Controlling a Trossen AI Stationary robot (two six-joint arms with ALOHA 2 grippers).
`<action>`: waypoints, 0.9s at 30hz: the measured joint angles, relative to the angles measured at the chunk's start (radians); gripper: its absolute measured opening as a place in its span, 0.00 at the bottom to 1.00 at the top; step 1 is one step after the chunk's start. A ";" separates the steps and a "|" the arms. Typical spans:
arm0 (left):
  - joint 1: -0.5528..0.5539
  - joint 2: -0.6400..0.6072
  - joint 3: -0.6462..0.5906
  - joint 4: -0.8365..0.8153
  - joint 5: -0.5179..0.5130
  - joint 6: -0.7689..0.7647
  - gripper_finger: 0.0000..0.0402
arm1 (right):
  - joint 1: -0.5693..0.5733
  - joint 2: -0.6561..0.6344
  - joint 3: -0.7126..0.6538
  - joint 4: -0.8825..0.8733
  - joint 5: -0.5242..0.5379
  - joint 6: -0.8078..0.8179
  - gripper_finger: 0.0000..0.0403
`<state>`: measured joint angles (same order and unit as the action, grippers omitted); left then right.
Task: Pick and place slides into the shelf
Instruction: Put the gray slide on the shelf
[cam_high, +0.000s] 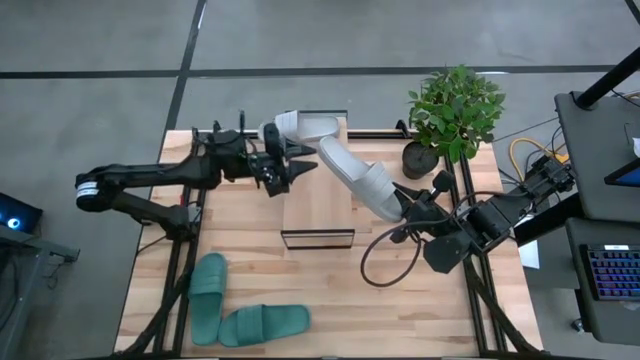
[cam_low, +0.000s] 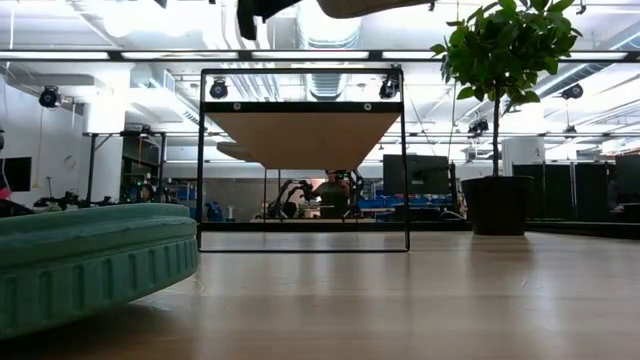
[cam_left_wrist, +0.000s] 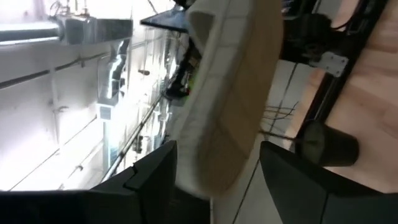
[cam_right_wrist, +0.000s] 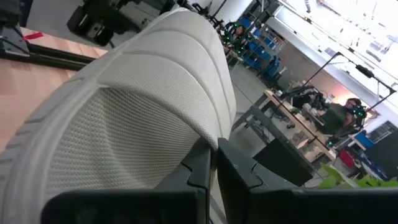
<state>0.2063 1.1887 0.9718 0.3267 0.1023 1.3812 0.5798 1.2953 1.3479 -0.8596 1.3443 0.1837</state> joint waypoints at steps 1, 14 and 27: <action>-0.006 0.007 0.000 0.005 0.000 0.016 0.53 | -0.004 0.000 0.000 0.001 -0.004 0.000 0.03; -0.039 0.130 0.134 -0.049 -0.119 0.065 0.53 | -0.033 0.000 0.000 0.002 -0.068 -0.005 0.03; -0.051 0.302 0.316 -0.180 -0.219 0.039 0.48 | -0.033 0.000 0.000 0.004 -0.069 -0.008 0.03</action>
<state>0.1551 1.4906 1.2883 0.1469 -0.1167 1.4197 0.5468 1.2953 1.3479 -0.8559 1.2754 0.1753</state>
